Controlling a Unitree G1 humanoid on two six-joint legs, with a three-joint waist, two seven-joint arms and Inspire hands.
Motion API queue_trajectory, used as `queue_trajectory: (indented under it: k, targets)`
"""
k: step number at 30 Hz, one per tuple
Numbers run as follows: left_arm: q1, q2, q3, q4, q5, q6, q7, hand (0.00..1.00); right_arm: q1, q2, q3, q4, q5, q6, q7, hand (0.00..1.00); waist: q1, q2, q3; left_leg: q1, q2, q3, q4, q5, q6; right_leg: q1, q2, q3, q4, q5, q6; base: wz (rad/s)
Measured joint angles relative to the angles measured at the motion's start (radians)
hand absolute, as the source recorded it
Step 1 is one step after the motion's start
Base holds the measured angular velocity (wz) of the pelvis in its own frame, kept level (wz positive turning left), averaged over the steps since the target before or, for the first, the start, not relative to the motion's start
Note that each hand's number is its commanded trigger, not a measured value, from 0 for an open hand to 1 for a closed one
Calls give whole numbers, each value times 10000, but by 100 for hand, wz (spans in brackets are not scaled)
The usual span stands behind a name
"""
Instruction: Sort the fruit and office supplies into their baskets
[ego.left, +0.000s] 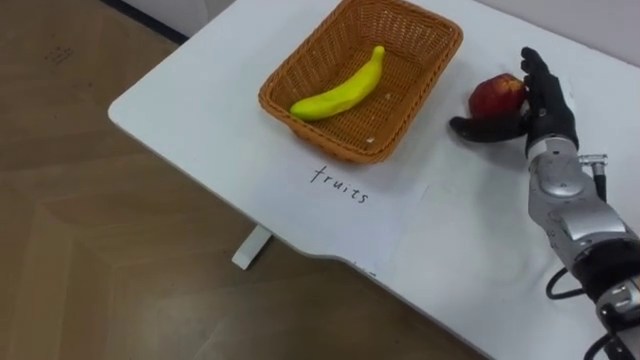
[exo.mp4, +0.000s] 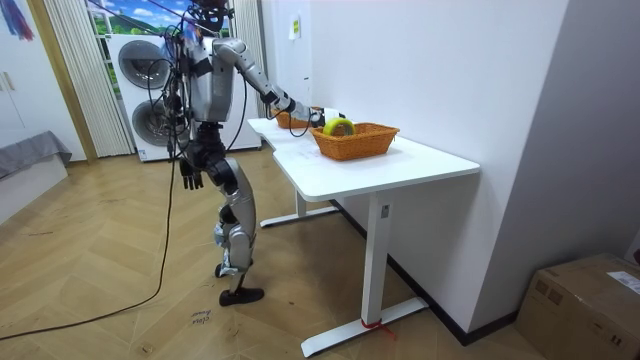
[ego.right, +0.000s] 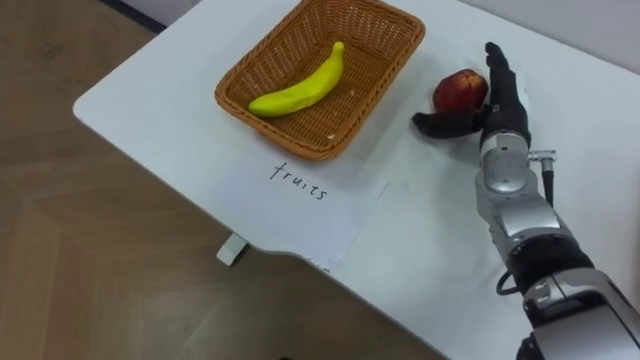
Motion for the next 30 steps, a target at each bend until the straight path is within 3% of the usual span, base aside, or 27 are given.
queue_trajectory:
  k: [12, 30]
  targets:
    - [-297, 12, -108, -124, 19, 16, 365, 0, -506, -392, -54, 783, 127, -74, 489, 100, -148, 22, 23, -47, 91, 154, 69, 7, -19, -50, 28, -27, 103, -27, -61, -1]
    - [-398, 11, -172, -1, 7, 17, 430, 0, -536, -402, -50, 937, 175, -48, 1171, 100, -249, -71, 95, 70, 167, 170, 62, 8, -60, 108, 151, -18, -77, 28, -146, 0]
